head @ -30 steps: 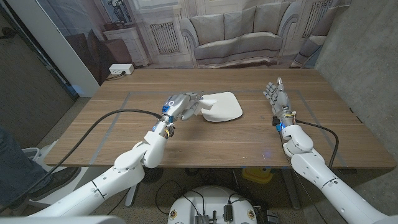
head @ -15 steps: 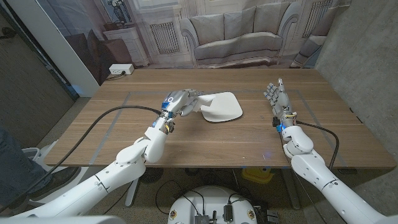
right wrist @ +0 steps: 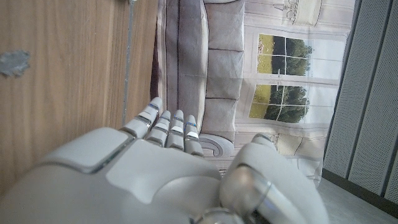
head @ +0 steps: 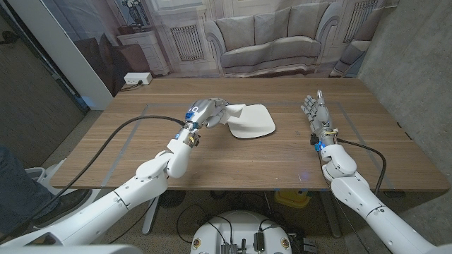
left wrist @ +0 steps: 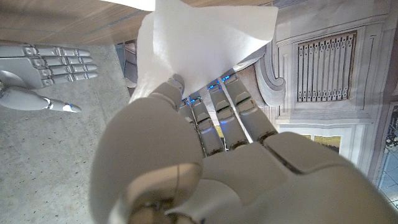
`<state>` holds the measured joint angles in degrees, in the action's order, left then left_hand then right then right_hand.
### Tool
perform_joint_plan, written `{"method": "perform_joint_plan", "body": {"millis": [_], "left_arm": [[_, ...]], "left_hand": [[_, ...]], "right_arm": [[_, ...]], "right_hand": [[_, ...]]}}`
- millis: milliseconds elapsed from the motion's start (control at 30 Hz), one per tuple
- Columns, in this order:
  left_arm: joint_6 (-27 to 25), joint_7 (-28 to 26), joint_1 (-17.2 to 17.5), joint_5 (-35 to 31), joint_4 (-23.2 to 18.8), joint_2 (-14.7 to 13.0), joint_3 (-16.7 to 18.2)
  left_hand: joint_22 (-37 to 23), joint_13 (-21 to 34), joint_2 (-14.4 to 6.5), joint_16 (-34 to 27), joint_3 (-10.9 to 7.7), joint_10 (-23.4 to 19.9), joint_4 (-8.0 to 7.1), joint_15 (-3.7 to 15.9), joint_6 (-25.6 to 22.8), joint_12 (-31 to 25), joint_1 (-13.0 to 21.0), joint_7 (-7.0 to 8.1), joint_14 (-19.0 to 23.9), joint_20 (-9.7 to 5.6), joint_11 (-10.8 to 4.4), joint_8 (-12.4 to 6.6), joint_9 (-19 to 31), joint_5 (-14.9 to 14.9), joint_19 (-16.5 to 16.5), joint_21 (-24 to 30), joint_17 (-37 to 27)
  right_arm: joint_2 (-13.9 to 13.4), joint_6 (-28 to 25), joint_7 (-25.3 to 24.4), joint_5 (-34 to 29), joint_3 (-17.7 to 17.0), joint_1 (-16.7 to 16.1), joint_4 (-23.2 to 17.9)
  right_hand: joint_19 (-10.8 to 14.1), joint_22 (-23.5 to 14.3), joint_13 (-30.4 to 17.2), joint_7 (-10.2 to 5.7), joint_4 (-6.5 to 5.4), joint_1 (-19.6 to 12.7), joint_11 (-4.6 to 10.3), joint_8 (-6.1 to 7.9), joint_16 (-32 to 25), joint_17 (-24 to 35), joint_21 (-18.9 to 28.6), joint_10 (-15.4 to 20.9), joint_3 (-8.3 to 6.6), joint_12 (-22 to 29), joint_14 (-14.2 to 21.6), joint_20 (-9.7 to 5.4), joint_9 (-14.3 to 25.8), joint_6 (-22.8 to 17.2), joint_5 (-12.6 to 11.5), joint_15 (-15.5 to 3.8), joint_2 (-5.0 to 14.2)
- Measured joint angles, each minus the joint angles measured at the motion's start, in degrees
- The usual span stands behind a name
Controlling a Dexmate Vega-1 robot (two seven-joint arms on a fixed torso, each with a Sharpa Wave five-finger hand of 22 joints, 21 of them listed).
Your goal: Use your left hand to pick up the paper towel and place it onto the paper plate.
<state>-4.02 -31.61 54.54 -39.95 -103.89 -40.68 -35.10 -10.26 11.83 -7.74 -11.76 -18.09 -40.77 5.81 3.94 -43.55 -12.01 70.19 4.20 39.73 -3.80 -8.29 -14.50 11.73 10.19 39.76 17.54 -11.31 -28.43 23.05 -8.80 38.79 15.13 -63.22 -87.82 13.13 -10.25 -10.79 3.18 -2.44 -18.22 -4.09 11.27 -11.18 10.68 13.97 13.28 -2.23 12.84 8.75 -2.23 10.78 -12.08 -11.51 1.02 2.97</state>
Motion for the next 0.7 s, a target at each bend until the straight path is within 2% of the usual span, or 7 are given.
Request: {"method": "perform_joint_plan", "body": {"millis": [100, 700], "left_arm": [[0.3, -0.2, -0.8, 0.0, 0.7, 0.4, -0.4], [2.3, -0.8, -5.2, 0.8, 5.3, 2.3, -2.3]], "left_hand": [[0.0, 0.0, 0.0, 0.3, 0.00, 0.0, 0.00, 0.00, 0.0, 0.3, 0.0, 0.00, 0.0, 0.00, 0.00, 0.45, 0.0, 0.0, 0.0, 0.0, 0.0], [0.0, 0.0, 0.2, 0.5, -0.25, 0.0, -0.24, -0.31, -0.2, 0.3, -0.2, 0.20, -0.3, 0.00, 0.00, 0.44, 0.0, 0.0, 0.0, 0.0, 0.0]], "right_arm": [[0.0, 0.1, -0.1, 0.0, -0.1, -0.3, -0.1], [-0.1, 0.3, -0.3, 0.1, -0.4, -0.8, -0.5]], "right_hand": [[0.0, 0.0, 0.0, 0.00, 0.00, 0.0, 0.00, 0.00, 0.0, 0.0, 0.0, 0.0, 0.00, 0.0, 0.0, 0.00, 0.0, 0.0, 0.0, 0.00, 0.00], [0.0, 0.0, 0.0, 0.00, 0.00, 0.0, 0.00, 0.00, 0.0, 0.0, -0.2, 0.0, 0.00, 0.0, 0.0, 0.00, 0.0, 0.0, 0.0, 0.00, 0.00]]}}
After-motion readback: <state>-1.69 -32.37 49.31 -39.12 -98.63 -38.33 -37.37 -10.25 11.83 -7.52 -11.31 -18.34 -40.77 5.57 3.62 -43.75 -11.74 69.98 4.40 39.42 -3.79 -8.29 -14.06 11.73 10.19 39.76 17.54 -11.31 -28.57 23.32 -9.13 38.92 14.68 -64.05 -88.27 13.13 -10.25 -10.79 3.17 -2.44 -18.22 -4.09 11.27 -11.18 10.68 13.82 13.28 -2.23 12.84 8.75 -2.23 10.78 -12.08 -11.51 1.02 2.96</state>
